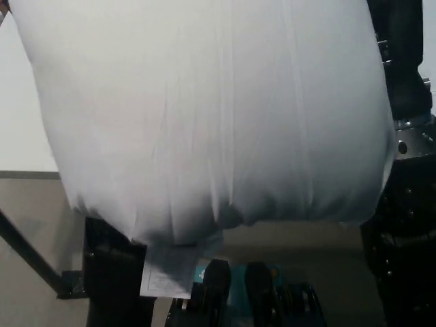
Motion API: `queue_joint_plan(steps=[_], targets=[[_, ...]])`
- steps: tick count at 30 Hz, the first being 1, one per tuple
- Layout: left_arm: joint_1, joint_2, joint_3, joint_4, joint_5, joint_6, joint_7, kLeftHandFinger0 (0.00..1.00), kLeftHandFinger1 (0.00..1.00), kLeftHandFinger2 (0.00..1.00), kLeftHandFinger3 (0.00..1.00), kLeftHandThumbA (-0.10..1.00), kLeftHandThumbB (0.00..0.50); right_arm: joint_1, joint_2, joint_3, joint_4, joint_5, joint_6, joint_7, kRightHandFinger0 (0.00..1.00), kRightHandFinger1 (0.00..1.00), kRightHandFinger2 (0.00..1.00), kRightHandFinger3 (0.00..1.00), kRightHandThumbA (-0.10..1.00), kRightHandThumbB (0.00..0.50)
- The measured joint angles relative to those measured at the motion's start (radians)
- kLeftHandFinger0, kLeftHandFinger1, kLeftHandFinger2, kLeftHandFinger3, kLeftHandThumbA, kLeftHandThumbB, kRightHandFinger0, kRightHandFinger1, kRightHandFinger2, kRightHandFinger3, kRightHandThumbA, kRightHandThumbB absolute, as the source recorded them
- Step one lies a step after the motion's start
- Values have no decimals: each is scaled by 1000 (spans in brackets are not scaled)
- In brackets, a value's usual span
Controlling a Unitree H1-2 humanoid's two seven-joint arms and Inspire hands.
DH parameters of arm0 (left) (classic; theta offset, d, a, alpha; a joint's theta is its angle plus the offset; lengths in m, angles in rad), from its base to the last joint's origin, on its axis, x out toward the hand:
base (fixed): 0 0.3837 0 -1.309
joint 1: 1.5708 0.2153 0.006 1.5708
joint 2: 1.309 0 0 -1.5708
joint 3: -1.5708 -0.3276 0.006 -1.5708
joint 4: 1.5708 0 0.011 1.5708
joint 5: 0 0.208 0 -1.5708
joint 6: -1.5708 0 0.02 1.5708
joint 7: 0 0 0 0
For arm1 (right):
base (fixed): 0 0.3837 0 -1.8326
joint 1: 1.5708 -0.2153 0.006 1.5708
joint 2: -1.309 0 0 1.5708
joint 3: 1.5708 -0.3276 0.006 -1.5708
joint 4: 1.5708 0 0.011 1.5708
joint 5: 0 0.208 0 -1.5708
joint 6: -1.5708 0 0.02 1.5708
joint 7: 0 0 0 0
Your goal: The robot uses both hands to lift the pillow and then drops it on the table
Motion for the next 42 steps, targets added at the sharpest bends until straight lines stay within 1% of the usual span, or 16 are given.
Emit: queue_joint_plan(steps=[2,6,11,13,17,21,22,23,24,30,31,33,34,37,40,42], targets=[[25,8,3,51,-1,-10,0,1000,1000,1000,1000,1000,98,8,0,5,47,-11,1,0,1000,1000,1000,1000,1000,194],[79,20,24,182,-4,-22,0,1000,1000,1000,1000,1000,91,57,-5,10,156,-23,12,0,1000,1000,1000,1000,1000,172],[120,56,39,406,-2,-35,-1,1000,1000,1000,1000,1000,112,115,-21,31,318,-63,24,0,1000,1000,1000,1000,1000,183],[142,67,38,459,-2,-35,-2,1000,1000,1000,1000,1000,61,142,-26,38,350,-76,30,0,1000,1000,1000,1000,1000,172],[150,73,32,575,-2,-47,-8,1000,1000,1000,1000,1000,35,159,-25,48,471,-97,28,-2,1000,1000,1000,1000,1000,180],[152,73,32,666,-2,-52,-13,1000,1000,1000,1000,1000,36,168,-25,52,570,-109,26,-7,1000,1000,1000,1000,1000,166],[152,73,32,670,-2,-52,-13,1000,1000,1000,1000,1000,59,169,-25,53,576,-111,26,-8,1000,1000,1000,1000,1000,167],[153,74,32,691,-4,-57,-17,1000,1000,1000,1000,1000,112,172,-24,54,599,-115,23,-11,1000,1000,1000,1000,1000,161],[153,77,32,702,-6,-60,-24,1000,1000,1000,1000,1000,128,172,-22,54,622,-116,16,-13,1000,1000,1000,1000,1000,156],[168,112,32,761,-21,-66,-77,1000,1000,1000,1000,1000,136,173,-17,54,779,-120,-34,-27,1000,1000,1000,1000,1000,145],[170,115,32,763,-22,-69,-85,1000,1000,1000,1000,1000,109,173,-16,54,787,-121,-46,-30,1000,1000,1000,1000,1000,119],[174,121,30,767,-24,-73,-104,1000,1000,1000,1000,1000,117,171,-11,53,816,-119,-73,-36,1000,1000,1000,1000,1000,117],[176,124,29,769,-27,-74,-114,1000,1000,1000,1000,1000,161,171,-10,52,833,-118,-85,-38,1000,1000,1000,1000,1000,134],[186,137,28,769,-37,-76,-143,1000,1000,1000,1000,1000,220,172,-10,47,854,-113,-104,-38,1000,1000,1000,1000,1000,151],[193,153,19,765,-42,-73,-172,1000,1000,1000,1000,1000,225,172,-10,44,867,-109,-128,-39,1000,1000,1000,1000,1000,153],[193,162,12,761,-42,-68,-189,1000,1000,1000,1000,1000,187,172,-10,43,870,-107,-141,-39,1000,1000,1000,1000,1000,179]])
